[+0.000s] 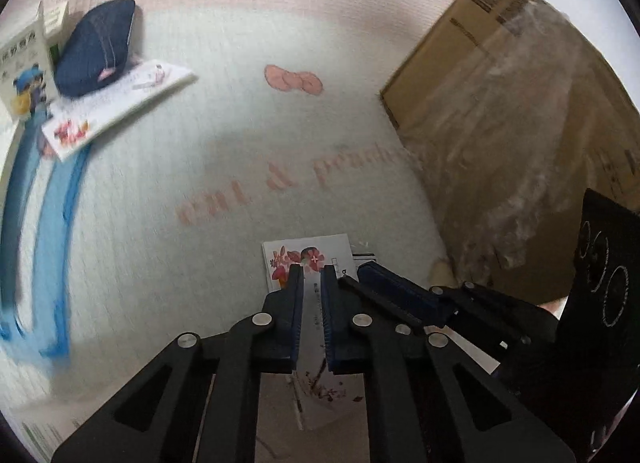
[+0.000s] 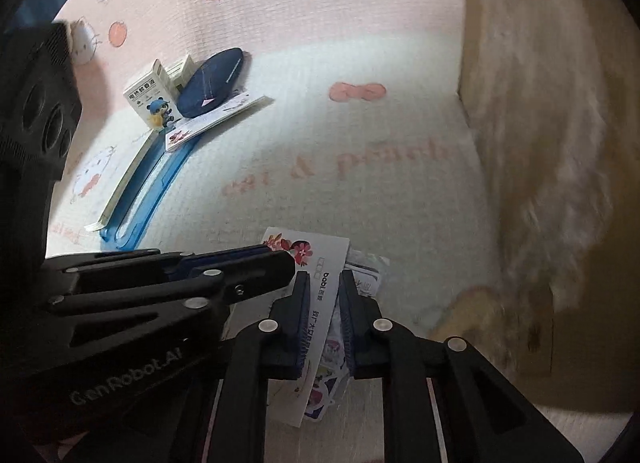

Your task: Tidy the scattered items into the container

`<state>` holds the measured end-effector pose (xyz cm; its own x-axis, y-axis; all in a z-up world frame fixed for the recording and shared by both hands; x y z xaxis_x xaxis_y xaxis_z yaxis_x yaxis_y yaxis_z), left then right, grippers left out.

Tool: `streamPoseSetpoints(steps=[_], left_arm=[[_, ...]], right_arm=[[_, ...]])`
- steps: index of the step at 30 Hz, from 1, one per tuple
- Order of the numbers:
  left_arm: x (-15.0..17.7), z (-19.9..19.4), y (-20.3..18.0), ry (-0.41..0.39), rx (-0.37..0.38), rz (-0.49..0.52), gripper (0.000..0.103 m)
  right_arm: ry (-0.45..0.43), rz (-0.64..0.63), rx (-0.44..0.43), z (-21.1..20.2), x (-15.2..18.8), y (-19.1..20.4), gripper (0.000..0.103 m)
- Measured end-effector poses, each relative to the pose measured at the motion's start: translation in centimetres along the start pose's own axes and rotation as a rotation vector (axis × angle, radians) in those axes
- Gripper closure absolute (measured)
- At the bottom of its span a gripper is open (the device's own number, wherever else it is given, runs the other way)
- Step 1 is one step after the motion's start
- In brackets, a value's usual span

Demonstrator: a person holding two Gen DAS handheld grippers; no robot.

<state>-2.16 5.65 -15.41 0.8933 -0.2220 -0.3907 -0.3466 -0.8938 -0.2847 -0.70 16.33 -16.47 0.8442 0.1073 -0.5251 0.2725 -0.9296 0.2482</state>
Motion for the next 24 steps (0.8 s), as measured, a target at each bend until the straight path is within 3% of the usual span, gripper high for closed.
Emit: streamPoseSetpoints(steps=[10,15,19,22,24], left_arm=[[-3.3,0.6,3.0,-0.009,-0.001,-0.108,0.095],[-4.2,-0.6,3.7,0.009,-0.023,-0.123,0.094],[-4.6,-2.0,3.3,0.047,-0.022,-0.007,0.081],[-5.4,-1.8,3.2,0.074,-0.025,0.123,0.081],[-5.7,-1.9,3.0,0.070,-0.055,0.193,0.081]], right_arm=[[-0.028,-0.094,0.026,3.1,-4.4,0.7,0.092],[-0.004,0.002,-0.040,2.3,-5.3,-0.4,0.091],[-0.006,0.063,-0.066,-0.8,-4.7,-0.4,0.091],[-0.003,0.040,-0.052,-2.8,-3.2,0.5,0.091],[0.018,-0.019,0.007,-3.2,-2.2,1.3,0.091]])
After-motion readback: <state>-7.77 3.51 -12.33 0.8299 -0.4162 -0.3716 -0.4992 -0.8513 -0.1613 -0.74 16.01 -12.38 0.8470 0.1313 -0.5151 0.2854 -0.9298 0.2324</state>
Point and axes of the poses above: each gripper's, at about its wrist camera, not at the fingertips, and z roughly the way its jaws point, y to its left, x to its underside, the point moved 2 cm from there along z, roughly the way its jaws point, and after that the axes turned 7 degrees about -x, right-handed, at the moved point
